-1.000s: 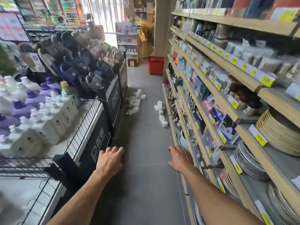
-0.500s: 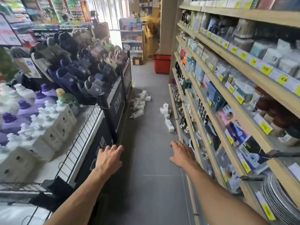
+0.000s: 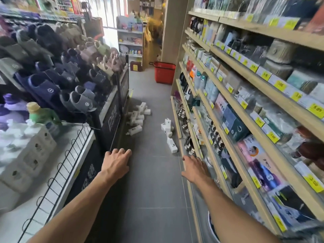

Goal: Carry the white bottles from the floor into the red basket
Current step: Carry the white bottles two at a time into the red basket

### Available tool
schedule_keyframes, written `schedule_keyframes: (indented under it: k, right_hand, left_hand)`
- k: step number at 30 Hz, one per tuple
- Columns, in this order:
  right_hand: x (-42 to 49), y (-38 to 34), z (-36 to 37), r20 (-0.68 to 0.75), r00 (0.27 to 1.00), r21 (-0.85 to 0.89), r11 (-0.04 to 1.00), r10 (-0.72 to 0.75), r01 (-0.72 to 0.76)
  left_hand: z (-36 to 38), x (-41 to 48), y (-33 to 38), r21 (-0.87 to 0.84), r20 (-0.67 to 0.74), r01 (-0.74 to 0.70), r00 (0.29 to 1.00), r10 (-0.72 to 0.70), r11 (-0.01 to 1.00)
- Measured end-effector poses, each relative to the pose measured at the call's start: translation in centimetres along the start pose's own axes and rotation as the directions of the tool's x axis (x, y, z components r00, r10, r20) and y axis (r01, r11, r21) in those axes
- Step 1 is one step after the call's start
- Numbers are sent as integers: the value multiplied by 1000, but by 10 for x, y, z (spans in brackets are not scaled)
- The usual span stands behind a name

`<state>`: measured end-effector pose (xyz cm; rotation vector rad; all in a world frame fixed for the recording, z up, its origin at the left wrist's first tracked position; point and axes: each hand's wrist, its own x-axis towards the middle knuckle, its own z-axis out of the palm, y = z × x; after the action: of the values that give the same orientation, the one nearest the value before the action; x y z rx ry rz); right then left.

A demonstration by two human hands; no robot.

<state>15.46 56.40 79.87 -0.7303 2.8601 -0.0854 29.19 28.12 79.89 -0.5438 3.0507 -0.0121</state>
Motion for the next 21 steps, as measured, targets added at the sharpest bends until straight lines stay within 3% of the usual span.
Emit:
schedule_keyframes:
  k: [21]
  right_hand:
    - [228, 8, -22, 38, 999, 39, 999, -3, 1]
  left_hand:
    - [1, 210, -28, 19, 61, 42, 997, -44, 999]
